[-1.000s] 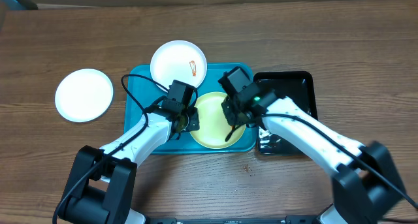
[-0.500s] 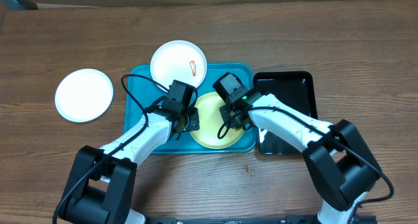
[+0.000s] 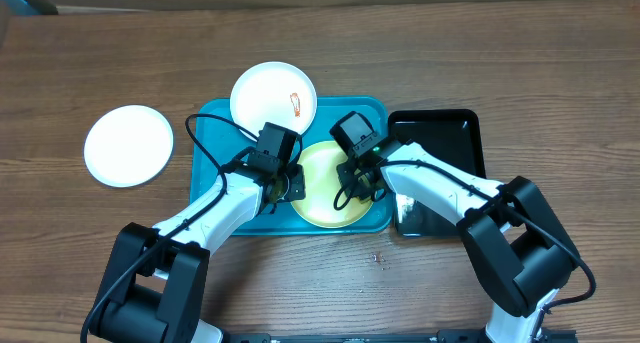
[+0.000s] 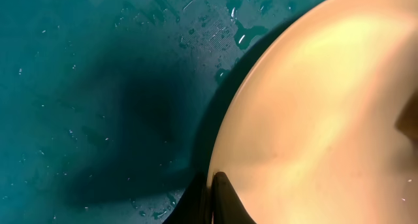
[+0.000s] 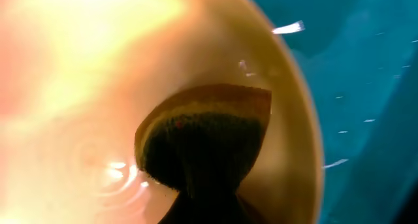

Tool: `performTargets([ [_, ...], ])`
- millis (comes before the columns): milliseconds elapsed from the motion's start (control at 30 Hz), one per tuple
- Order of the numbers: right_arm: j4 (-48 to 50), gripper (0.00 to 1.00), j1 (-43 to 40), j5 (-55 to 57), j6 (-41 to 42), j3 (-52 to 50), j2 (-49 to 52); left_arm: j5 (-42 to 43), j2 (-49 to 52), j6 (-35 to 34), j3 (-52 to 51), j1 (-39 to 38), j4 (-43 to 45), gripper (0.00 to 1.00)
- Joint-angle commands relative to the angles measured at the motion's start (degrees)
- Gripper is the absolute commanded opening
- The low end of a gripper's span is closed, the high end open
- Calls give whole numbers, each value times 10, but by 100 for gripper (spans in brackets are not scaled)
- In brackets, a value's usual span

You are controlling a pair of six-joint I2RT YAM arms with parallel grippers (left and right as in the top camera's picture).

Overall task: Clean dirty plates on tray and stack at the side
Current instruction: 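Scrub the yellow plate's sauce with the sponge in right gripper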

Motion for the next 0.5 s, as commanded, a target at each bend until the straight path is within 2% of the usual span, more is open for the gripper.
performTargets([
  [0,-6,4,10,-130,5,-23,37,1,-3,-3,-6,0,0,4],
  [267,37,4,4,-230,16,-10,33,5,-3,-3,-6,0,1,4],
  [467,37,4,-64,-376,15,64,-5,5,-3,-3,-6,0,0,4],
])
